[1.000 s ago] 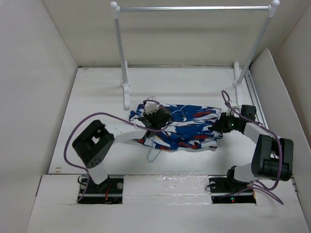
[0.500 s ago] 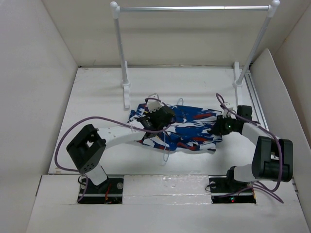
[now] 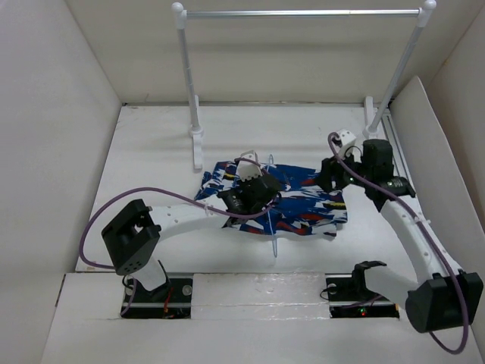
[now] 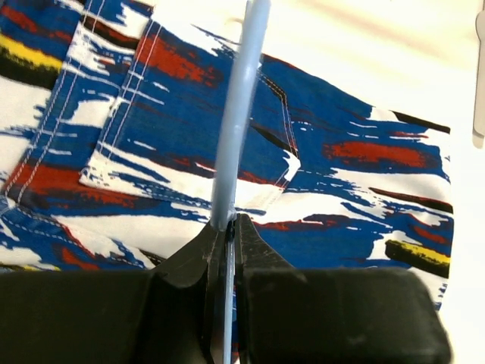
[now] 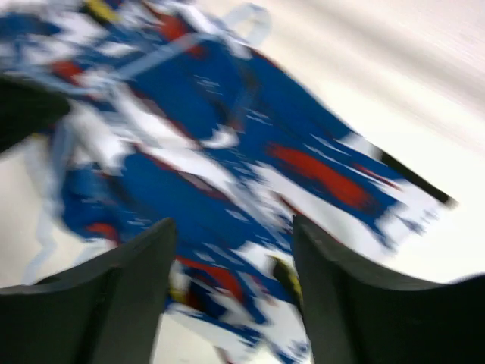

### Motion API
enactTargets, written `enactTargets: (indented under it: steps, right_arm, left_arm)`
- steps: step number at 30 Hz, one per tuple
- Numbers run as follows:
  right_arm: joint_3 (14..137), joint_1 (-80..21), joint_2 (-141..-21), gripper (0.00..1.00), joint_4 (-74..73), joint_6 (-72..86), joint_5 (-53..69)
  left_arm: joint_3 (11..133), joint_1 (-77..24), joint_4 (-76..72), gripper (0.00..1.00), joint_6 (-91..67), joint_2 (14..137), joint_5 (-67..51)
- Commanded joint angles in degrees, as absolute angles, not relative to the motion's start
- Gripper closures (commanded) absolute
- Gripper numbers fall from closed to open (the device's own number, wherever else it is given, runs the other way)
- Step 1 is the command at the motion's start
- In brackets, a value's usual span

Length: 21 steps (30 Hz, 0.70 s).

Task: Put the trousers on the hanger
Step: Place the trousers on the hanger, then place the hanger at the clothesline.

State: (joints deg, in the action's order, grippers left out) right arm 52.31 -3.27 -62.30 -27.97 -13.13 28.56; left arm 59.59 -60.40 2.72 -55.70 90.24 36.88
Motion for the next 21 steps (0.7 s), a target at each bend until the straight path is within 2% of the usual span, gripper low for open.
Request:
enactTargets:
  steps: [1, 2, 5, 9, 14, 21]
  right_arm:
    - [51.3, -12.7, -59.7, 0.36, -24.5, -3.7, 32.1]
    - [47.6, -19.6, -57.2, 0.36, -18.3, -0.4, 31.2]
    - [41.9, -30.2, -52.5, 0.33, -7.9, 11.1, 25.4]
    - [31.4, -37.1, -49.5, 0.28, 4.5, 19.5, 19.0]
    - [28.2, -39.1, -57.1, 0.23, 17.2, 22.9, 19.7]
    - [33.6, -41.0, -67.1, 0.25, 19.8, 21.5, 17.1]
  left_arm:
    - [62.1, -60.5, -3.1, 1.0, -51.8, 89.3, 38.2]
    - [62.3, -60.5, -3.3, 1.0, -49.2, 88.9, 37.9]
    - [62.5, -60.5, -4.2, 1.0, -45.4, 87.8, 36.7]
    - [61.8, -60.5, -4.6, 1.0, -41.9, 85.8, 34.9]
    - [62.1, -59.9, -3.2, 1.0, -43.2, 84.9, 33.9]
    - [63.1, -59.9, -0.4, 1.0, -44.6, 82.2, 32.9]
